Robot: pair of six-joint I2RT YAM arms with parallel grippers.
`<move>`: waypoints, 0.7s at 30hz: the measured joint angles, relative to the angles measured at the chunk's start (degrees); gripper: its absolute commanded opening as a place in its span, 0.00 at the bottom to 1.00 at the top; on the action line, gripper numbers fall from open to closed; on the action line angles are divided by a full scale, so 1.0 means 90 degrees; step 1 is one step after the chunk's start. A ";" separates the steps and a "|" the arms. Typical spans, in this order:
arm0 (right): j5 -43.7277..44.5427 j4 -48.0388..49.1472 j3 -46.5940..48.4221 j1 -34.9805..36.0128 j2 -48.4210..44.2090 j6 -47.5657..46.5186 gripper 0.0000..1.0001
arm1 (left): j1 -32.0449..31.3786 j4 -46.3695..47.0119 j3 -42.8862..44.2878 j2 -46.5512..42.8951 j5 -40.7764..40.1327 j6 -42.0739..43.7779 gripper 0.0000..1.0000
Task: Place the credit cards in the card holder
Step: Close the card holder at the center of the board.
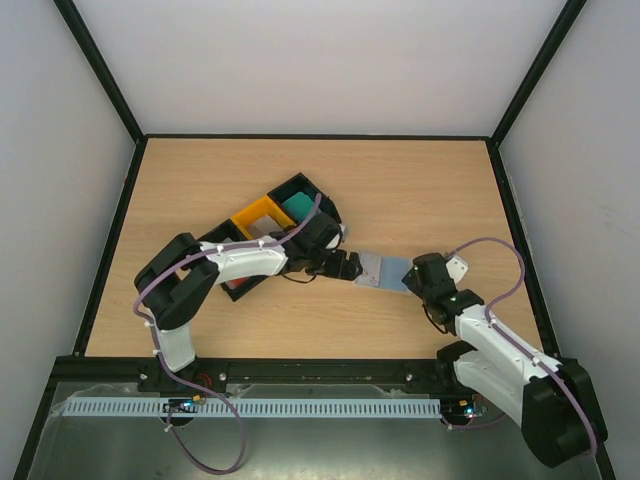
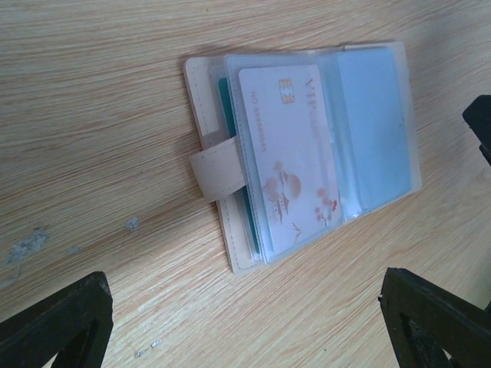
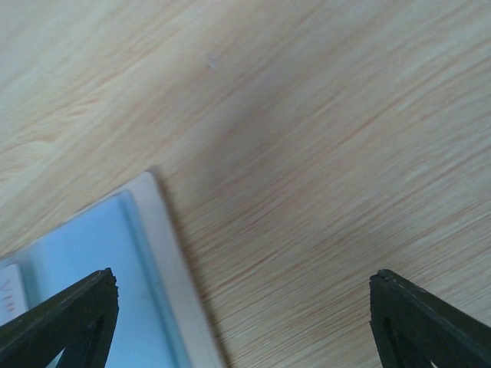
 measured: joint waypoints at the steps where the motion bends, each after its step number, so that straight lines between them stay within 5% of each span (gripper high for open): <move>1: -0.0090 0.0051 -0.0036 -0.0104 0.0063 0.0000 0.86 | -0.0005 0.0019 -0.0002 0.0034 0.0005 -0.0044 0.91; 9: -0.1292 0.0794 -0.0359 -0.0879 0.0299 -0.0138 0.69 | -0.0029 0.0151 0.0015 0.0396 0.0141 -0.0265 0.64; 21: -0.2698 0.1792 -0.0568 -0.1243 0.0561 -0.0338 0.57 | -0.0032 -0.0466 0.0891 0.1093 -0.0369 -0.0321 0.51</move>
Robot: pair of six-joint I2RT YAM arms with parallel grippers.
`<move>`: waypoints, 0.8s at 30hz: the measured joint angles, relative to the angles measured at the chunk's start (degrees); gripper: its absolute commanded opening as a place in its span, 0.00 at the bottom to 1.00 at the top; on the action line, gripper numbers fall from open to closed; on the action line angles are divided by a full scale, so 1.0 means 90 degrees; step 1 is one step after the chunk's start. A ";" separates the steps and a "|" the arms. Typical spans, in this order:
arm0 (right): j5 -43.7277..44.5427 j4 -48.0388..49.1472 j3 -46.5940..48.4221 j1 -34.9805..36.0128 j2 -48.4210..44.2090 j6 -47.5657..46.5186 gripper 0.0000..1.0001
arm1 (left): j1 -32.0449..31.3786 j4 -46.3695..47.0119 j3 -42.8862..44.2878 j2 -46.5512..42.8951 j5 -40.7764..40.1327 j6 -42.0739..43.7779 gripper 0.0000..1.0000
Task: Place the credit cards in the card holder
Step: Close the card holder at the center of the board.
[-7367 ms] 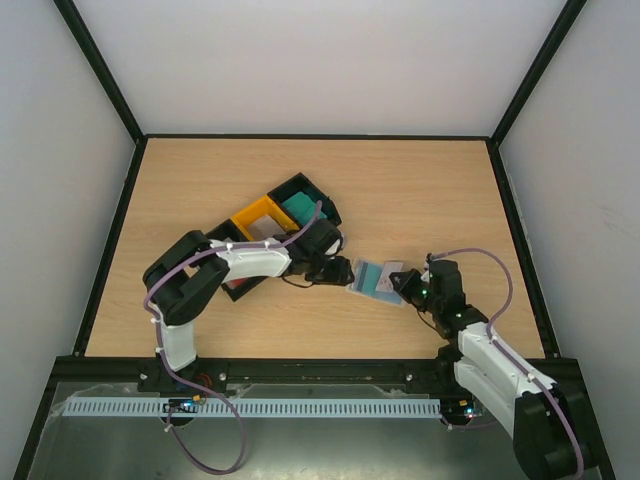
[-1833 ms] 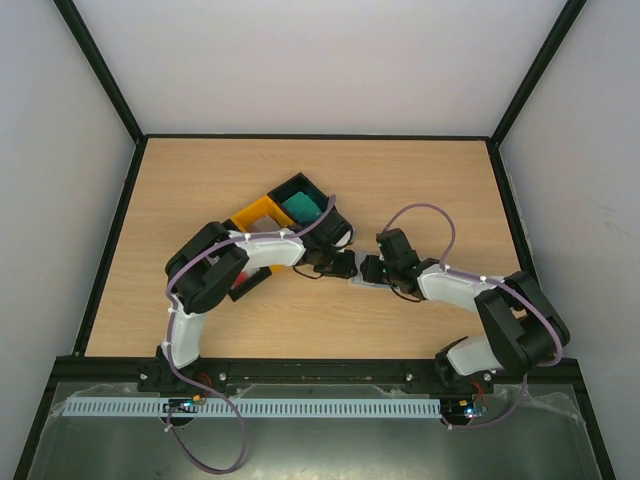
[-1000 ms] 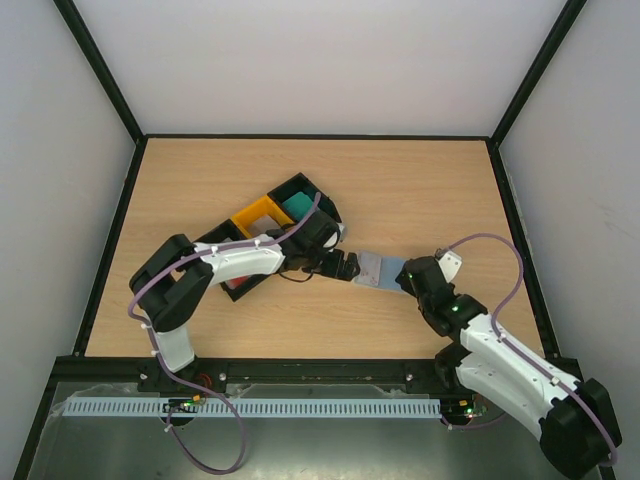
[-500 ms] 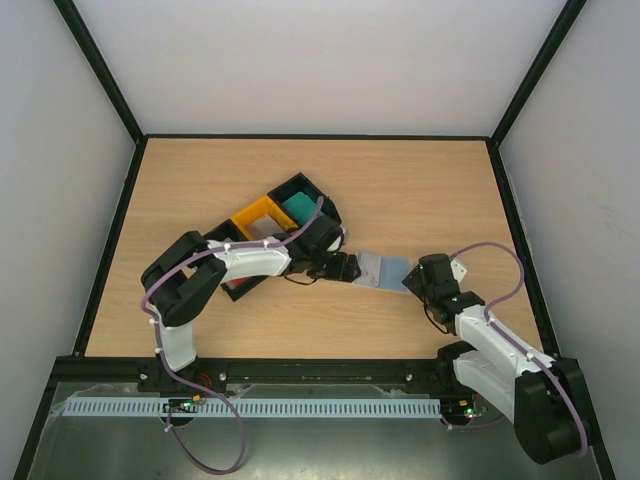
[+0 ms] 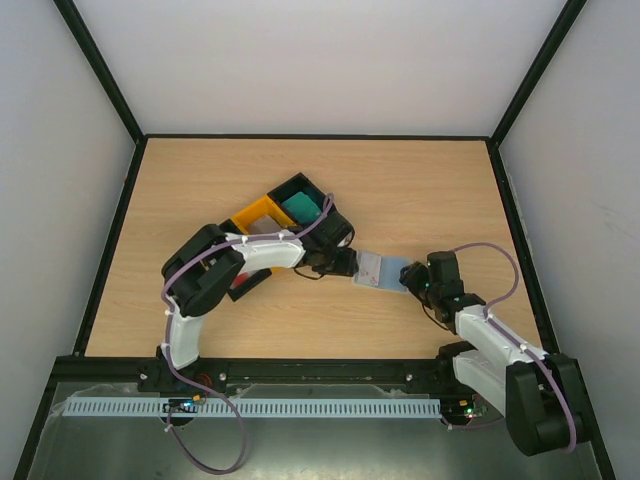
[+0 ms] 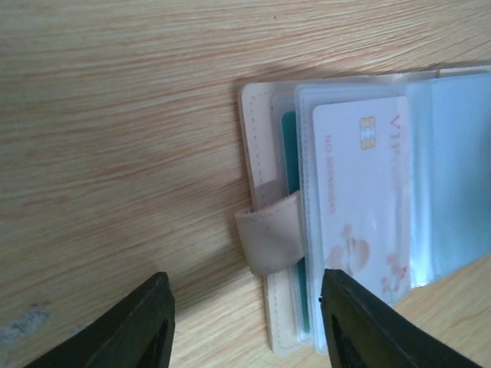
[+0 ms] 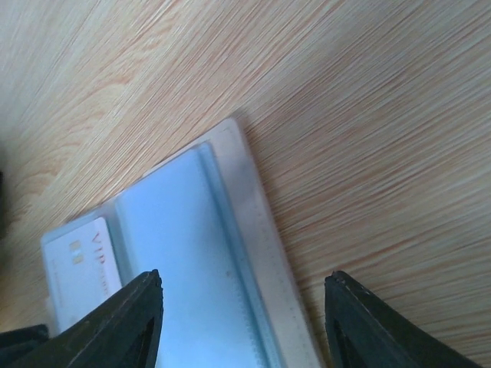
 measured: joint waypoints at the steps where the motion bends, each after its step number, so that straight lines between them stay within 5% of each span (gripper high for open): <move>1: -0.0119 0.0029 0.0000 -0.0012 0.0015 0.0005 0.57 | 0.0000 -0.0063 0.0056 0.0036 -0.0027 0.0024 0.50; 14: -0.1744 0.0364 -0.0291 -0.0024 -0.0245 0.0461 0.56 | -0.0010 -0.0561 0.0539 0.0333 -0.0185 0.0379 0.41; 24: -0.1853 0.1214 -0.0651 -0.0061 -0.0850 0.0867 0.57 | -0.0010 -0.0578 0.0539 0.0338 -0.0189 0.0515 0.40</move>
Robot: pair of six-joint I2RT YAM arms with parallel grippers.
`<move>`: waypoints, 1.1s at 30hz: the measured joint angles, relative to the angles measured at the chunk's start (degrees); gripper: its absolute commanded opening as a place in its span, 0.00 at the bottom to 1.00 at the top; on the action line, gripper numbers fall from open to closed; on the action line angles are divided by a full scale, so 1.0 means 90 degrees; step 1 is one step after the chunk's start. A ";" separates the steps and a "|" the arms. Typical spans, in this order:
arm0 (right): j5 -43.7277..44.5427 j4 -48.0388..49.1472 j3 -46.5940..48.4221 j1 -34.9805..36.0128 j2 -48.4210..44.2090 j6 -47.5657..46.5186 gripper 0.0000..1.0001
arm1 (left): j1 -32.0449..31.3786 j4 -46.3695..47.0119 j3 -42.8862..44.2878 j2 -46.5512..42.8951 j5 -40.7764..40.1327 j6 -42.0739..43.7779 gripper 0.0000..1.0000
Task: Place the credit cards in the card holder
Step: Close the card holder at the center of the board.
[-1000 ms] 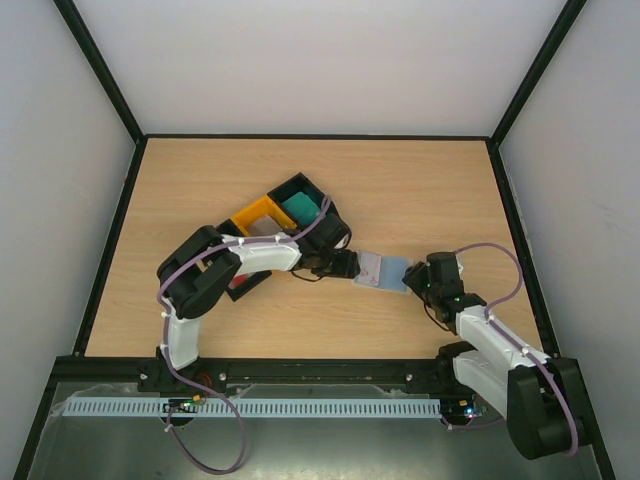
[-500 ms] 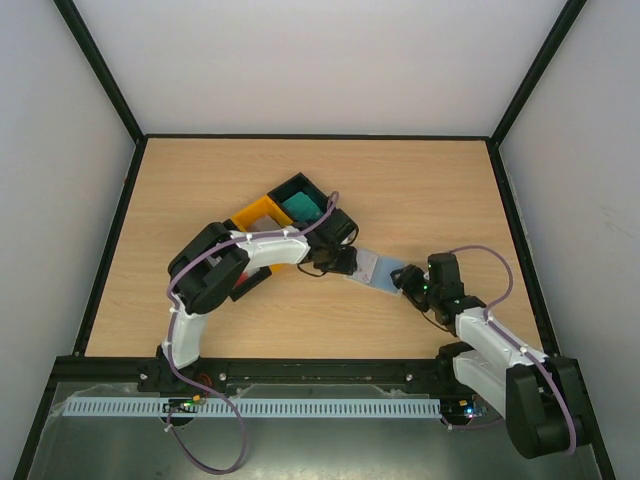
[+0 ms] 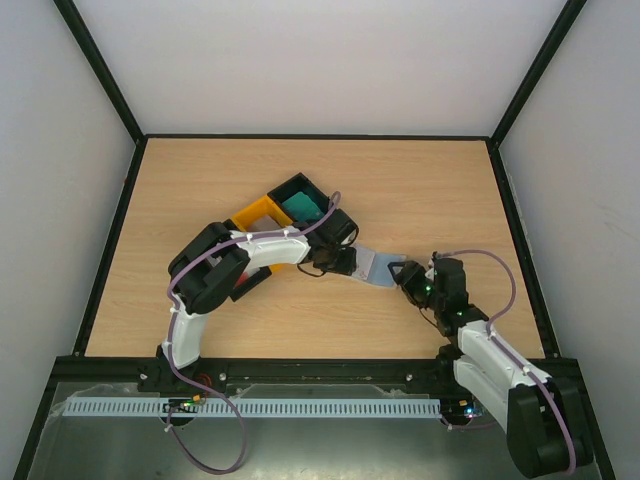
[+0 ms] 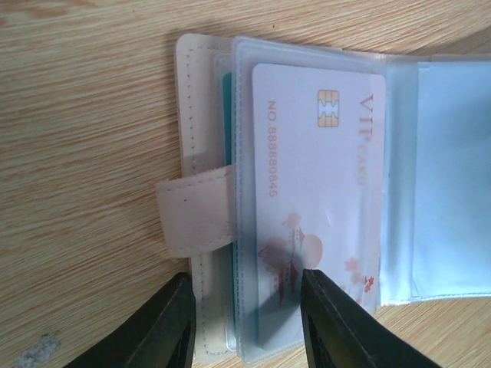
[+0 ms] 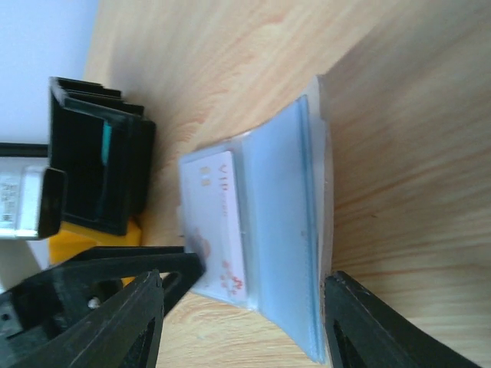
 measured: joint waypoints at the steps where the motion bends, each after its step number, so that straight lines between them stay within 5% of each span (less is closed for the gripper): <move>1: -0.0034 0.0107 0.0000 0.0000 0.0012 0.0005 0.56 | 0.0000 0.0000 0.0000 0.0000 0.0000 0.0007 0.40; 11: -0.0879 0.1328 0.0015 0.0000 0.0418 -0.0012 0.58 | 0.0000 -0.0066 0.0053 0.0027 0.0007 0.0029 0.38; 22: -0.1719 0.2555 0.0323 0.0010 0.2647 -0.0296 0.65 | 0.0017 -0.0100 0.0083 0.0039 0.0063 0.0029 0.37; 27: -0.1936 0.2902 0.0561 0.0053 0.2788 -0.0333 0.77 | 0.0044 -0.0053 0.0080 0.0044 0.0202 0.0029 0.37; 33: -0.2008 0.3060 0.0658 0.0168 0.2727 -0.0369 0.72 | 0.0095 -0.0007 0.0058 0.0046 0.0289 -0.0024 0.33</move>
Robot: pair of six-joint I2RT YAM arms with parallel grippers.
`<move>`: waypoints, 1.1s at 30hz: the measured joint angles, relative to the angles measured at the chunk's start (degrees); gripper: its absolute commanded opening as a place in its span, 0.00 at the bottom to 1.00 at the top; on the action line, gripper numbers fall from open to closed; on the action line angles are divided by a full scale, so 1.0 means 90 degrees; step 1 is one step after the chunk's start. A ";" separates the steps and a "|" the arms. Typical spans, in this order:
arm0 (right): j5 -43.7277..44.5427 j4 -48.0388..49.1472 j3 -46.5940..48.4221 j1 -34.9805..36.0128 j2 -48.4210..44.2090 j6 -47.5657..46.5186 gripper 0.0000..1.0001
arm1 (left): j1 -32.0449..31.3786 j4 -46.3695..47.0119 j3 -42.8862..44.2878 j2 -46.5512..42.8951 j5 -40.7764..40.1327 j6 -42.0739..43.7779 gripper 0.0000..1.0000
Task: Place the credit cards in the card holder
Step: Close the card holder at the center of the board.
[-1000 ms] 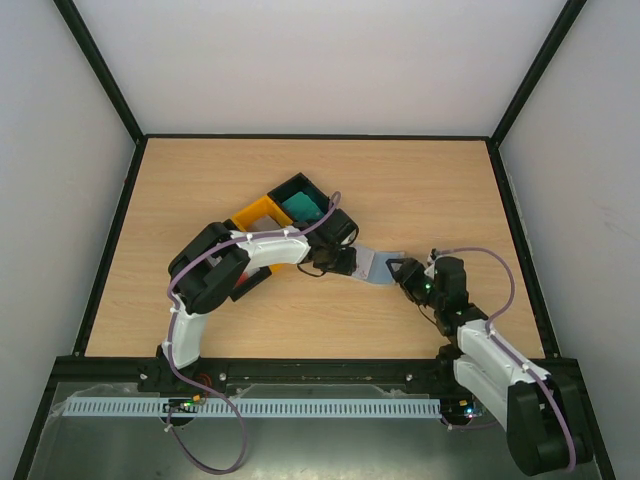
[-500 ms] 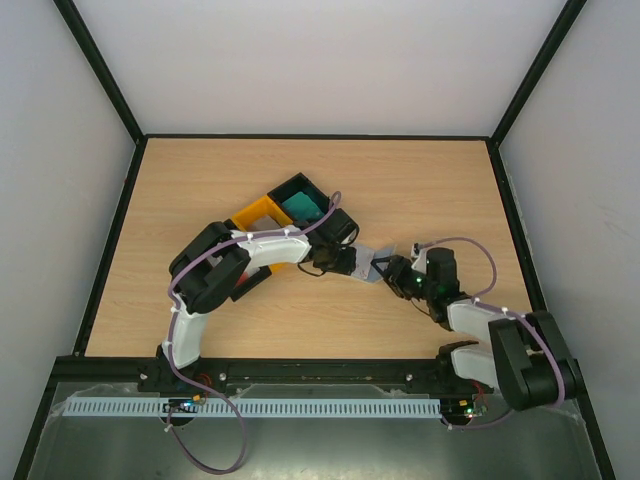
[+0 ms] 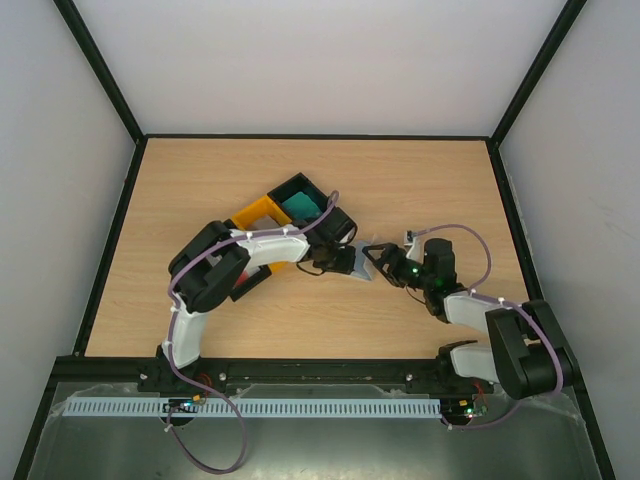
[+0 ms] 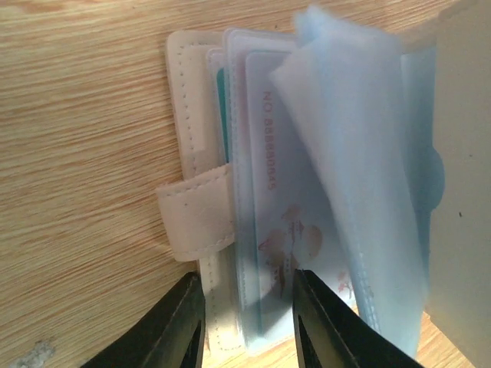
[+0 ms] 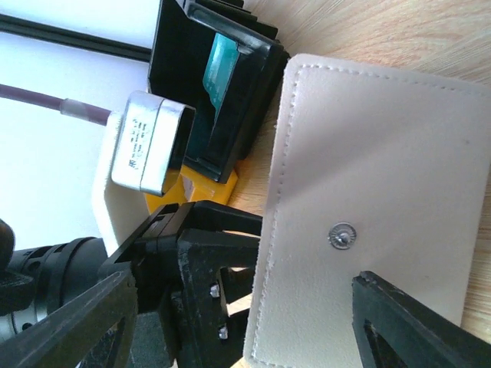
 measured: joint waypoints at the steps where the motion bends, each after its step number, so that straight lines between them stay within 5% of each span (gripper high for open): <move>1: -0.0002 0.0022 0.0005 0.0010 0.0022 -0.0005 0.69 | -0.0005 0.0012 -0.0024 -0.0015 -0.0063 -0.0029 0.33; 6: -0.0002 0.0112 0.0039 0.0136 0.0316 0.0015 0.59 | -0.0010 0.0117 -0.0554 -0.0427 -0.0464 -0.0245 0.32; 17: 0.0102 0.0384 0.0435 0.0731 0.1069 0.0117 0.66 | 0.0051 0.0512 -0.1491 -0.1484 -0.0901 -0.0716 0.33; 21: 0.0206 0.0396 0.0600 0.0850 0.1290 0.0134 0.66 | 0.0075 0.0746 -0.1756 -0.1836 -0.0979 -0.0862 0.42; 33: 0.0658 0.0425 0.0692 0.0891 0.1763 0.0512 0.61 | 0.0231 0.1549 -0.2025 -0.1734 -0.0231 -0.1100 0.49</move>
